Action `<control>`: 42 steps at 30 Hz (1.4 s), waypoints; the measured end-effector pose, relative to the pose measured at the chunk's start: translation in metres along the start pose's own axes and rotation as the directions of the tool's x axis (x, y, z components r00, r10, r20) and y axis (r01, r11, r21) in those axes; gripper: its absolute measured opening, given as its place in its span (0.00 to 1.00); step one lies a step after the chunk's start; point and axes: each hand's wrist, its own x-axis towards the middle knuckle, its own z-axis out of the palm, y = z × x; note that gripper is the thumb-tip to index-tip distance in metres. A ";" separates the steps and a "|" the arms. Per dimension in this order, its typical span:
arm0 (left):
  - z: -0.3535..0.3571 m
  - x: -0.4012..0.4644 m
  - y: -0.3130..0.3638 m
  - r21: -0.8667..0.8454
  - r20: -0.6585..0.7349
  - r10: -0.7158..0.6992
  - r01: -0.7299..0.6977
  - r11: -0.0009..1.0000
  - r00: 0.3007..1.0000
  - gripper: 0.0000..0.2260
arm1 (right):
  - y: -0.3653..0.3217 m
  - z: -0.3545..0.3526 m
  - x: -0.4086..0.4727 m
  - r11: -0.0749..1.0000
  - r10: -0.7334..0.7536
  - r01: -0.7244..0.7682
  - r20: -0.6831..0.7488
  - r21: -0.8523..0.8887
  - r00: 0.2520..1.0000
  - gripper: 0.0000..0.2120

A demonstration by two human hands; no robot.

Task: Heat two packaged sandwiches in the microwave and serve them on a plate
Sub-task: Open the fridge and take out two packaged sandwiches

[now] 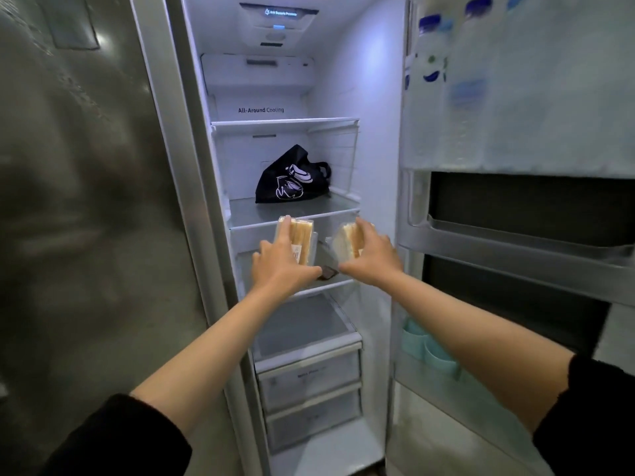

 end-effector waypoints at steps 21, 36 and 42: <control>0.055 -0.239 0.246 -0.232 0.129 0.438 -0.402 0.886 0.890 0.48 | 0.144 -0.279 -0.303 0.994 0.094 -0.105 -0.207 -0.043 0.974 0.46; 0.169 -0.281 0.429 -0.462 0.210 0.712 -0.574 0.676 0.670 0.46 | 0.290 -0.399 -0.326 0.875 0.375 -0.478 -0.526 -0.071 0.764 0.47; 0.247 -0.254 0.504 -0.487 0.256 0.684 -0.520 0.702 0.684 0.46 | 0.361 -0.447 -0.280 0.814 0.406 -0.567 -0.575 -0.125 0.711 0.46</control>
